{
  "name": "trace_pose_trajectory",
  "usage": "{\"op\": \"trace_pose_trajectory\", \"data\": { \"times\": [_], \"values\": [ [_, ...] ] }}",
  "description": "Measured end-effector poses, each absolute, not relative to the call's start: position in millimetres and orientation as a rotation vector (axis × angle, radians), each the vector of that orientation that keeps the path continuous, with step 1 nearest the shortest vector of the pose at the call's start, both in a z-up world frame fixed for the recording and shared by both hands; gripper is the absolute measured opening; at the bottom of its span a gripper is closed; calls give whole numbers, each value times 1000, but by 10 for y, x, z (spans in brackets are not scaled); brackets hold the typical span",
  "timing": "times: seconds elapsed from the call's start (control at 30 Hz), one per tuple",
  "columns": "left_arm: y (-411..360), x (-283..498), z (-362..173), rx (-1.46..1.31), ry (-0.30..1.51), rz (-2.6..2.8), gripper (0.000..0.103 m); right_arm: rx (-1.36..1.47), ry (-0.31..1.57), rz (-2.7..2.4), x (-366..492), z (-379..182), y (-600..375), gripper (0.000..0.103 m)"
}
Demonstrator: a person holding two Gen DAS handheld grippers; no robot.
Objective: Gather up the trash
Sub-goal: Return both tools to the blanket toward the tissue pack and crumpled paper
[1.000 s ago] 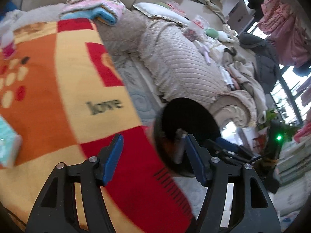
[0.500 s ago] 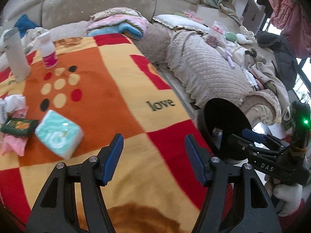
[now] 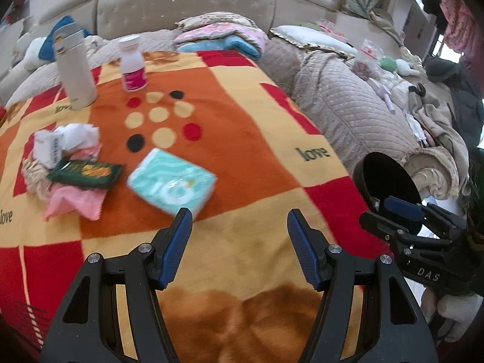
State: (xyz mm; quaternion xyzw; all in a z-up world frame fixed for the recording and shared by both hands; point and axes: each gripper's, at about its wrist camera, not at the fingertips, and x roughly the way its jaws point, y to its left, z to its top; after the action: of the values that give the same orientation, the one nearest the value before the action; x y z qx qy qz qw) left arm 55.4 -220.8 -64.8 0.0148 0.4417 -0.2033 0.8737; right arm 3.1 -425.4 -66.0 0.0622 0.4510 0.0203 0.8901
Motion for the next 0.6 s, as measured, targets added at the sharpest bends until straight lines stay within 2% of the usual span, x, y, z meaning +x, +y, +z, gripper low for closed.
{"op": "trace_pose_trajectory", "data": {
  "times": [0.6],
  "values": [
    [-1185, 616, -777, -55, 936, -264, 64, 73, 977, 197, 306, -782, -3372, 66]
  ]
}}
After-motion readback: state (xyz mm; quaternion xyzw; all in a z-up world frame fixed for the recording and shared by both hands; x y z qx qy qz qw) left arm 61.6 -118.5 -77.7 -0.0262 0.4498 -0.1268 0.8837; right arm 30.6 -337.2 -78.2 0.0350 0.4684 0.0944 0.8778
